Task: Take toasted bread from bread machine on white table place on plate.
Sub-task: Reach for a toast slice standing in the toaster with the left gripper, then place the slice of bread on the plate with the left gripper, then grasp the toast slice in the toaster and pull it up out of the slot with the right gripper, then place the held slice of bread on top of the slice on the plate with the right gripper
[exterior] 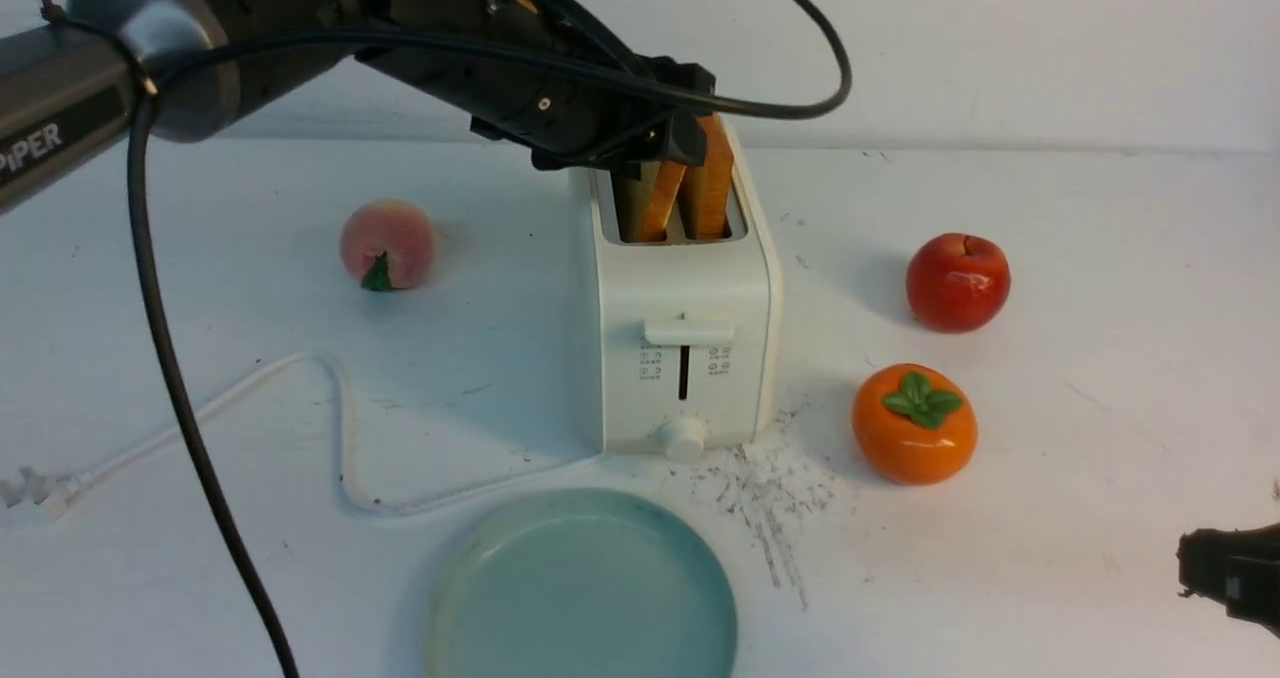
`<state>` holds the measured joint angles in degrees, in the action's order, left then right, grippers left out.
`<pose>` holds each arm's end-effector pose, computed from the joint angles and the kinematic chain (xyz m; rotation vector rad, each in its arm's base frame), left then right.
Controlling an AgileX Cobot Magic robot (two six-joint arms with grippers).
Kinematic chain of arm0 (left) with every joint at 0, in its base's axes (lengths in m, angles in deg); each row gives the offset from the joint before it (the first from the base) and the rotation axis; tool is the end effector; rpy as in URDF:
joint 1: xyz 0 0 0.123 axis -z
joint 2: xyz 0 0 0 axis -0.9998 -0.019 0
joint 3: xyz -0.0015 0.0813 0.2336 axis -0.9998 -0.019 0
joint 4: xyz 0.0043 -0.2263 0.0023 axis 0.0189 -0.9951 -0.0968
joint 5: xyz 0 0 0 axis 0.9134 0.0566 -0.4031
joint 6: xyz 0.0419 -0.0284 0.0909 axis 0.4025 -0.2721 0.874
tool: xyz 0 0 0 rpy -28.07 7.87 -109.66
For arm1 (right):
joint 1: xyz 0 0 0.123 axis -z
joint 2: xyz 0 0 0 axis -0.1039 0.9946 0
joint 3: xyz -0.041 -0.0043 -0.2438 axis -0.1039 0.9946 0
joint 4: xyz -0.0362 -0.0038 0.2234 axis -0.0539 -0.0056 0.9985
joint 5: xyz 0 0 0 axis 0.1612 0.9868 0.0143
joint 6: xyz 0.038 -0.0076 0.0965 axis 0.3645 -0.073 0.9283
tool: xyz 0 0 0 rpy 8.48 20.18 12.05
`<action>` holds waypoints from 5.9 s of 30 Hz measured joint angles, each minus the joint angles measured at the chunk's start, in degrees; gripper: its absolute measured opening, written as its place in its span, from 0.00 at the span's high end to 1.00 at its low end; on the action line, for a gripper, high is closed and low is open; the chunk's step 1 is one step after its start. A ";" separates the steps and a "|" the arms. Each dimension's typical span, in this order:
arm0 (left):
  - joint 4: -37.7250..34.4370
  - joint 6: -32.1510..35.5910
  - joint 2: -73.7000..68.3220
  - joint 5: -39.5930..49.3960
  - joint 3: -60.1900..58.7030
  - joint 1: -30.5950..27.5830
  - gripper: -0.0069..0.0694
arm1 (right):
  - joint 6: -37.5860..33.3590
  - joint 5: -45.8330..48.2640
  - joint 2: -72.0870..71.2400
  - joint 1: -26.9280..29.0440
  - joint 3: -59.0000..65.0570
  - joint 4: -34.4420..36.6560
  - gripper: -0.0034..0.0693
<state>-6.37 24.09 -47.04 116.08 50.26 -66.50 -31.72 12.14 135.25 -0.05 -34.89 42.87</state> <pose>0.3779 -0.1902 0.2989 0.2592 2.2417 -0.7323 0.1554 0.0455 0.2553 -0.0563 2.2951 0.4733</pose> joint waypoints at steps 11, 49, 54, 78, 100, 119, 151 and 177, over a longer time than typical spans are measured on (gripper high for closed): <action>1.78 0.44 -3.67 -3.73 0.17 0.00 0.36 | 0.00 0.01 0.00 0.00 0.00 0.00 0.92; 0.40 -11.59 44.98 4.83 -44.86 -0.35 0.78 | 0.00 0.01 0.00 0.00 0.00 0.05 0.86; -20.50 5.14 43.98 -7.09 -60.20 -0.35 0.78 | 0.00 0.07 0.00 0.00 0.00 0.03 0.85; -51.79 45.24 28.19 -13.56 -65.98 -0.35 0.78 | 0.00 1.56 0.00 0.00 0.00 0.03 0.82; -35.88 43.09 34.43 -9.94 -65.98 -0.35 0.31 | -0.16 0.85 0.00 0.00 0.00 1.14 0.79; 20.17 -16.90 54.75 3.13 -59.45 -0.35 0.86 | -7.57 9.72 12.37 0.00 -12.51 5.23 0.78; 39.84 -34.15 82.26 28.07 -57.54 -0.35 0.93 | 3.92 -4.21 70.11 -20.01 -76.55 -12.01 0.25; 41.32 -34.15 82.31 19.73 -57.54 -0.35 0.93 | 1.29 34.97 45.08 -20.04 -78.79 -4.60 0.80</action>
<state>34.95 -10.05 35.27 135.81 -7.28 -66.85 -30.43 47.11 180.33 -20.09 -113.68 38.27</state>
